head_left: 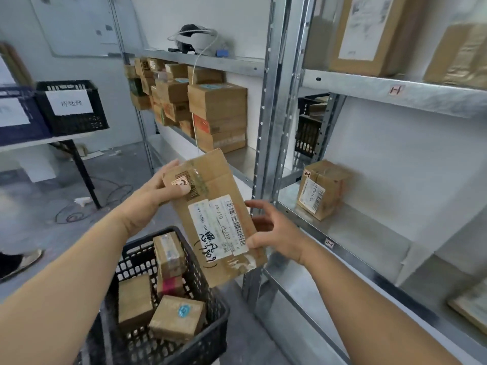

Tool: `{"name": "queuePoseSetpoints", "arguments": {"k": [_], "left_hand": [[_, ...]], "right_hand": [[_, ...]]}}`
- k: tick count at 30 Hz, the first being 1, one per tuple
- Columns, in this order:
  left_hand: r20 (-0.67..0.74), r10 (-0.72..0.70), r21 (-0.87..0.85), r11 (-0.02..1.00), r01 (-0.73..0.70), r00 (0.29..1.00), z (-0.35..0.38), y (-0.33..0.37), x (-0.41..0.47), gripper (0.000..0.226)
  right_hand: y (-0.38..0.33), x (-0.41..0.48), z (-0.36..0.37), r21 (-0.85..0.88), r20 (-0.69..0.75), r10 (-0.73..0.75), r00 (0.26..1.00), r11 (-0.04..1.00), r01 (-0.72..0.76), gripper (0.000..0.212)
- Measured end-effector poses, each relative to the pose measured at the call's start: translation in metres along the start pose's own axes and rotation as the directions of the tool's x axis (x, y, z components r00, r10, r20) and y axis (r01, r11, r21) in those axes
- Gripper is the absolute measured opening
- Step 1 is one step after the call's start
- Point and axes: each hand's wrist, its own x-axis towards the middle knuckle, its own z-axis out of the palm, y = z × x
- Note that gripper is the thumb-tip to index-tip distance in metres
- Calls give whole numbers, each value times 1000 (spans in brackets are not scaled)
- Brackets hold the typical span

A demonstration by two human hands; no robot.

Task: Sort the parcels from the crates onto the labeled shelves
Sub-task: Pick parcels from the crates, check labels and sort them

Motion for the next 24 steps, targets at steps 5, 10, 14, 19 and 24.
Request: {"name": "queuePoseSetpoints", "arguments": {"k": [5,10,14,19,24], "left_hand": [[14,-8,-124,992,10,1000,60,-23,-26,119],[186,-54,-128,989,78,981,112,-36,-47,115],[226,-38,-175,981,79,973,136,-30,-51,102],[283,14,-198,979,44,959,147,-16,-42,105],[386,60,-183,983,12,920,160,8,-28,106]], "right_hand": [[4,-29,-23,83,-114,-56,992,994,66,72],[6,-57,-35,162,-222,-79,972,980,117,68],[10,-78,-40,181,-260,-73,963,976,123,74],[3,-106,-48,150,-248,-53,967,984,92,91],[-8,-128,-56,100,-410,-73,909,987,124,85]]}}
